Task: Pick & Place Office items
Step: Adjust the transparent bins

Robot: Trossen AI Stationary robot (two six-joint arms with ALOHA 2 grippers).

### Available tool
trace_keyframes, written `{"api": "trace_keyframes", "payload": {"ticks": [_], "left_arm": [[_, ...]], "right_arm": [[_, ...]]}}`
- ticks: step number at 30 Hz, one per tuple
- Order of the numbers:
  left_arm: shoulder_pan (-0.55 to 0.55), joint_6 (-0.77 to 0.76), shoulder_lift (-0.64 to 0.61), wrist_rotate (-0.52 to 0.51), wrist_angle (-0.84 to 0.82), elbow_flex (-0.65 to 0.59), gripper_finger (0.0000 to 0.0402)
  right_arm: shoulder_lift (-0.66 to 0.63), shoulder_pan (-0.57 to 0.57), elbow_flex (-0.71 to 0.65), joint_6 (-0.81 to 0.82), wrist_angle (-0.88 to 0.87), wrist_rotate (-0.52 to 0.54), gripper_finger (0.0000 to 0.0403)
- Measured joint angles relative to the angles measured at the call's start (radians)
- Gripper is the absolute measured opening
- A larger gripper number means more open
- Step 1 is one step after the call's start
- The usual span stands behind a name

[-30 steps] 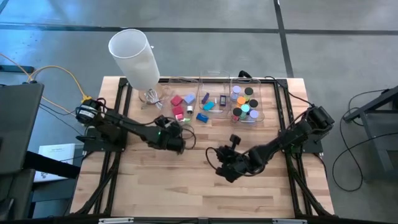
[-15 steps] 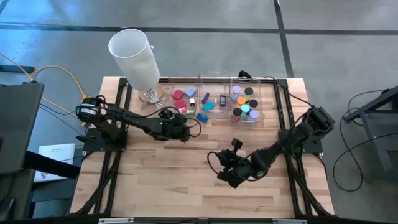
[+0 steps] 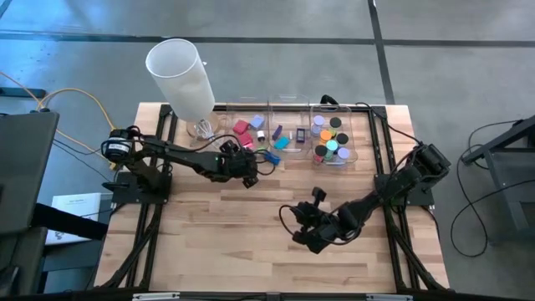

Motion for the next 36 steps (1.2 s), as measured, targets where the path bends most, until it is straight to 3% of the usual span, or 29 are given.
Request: {"api": "trace_keyframes", "payload": {"ticks": [12,26,36], "left_arm": [[-0.041,0.002,0.002,0.009,0.004,0.0,0.0344],[-0.043,0.063,0.003,0.278,0.179,-0.001,0.0344],[-0.017,0.157,0.026,0.295,0.207,-0.001,0.0344]], "right_arm": [[0.0,0.021,0.0,0.003,0.0,0.026,0.0002],[0.0,0.021,0.0,0.002,0.0,0.026,0.0002],[0.0,0.02,0.0,-0.001,0.0,0.025,0.0002]]}}
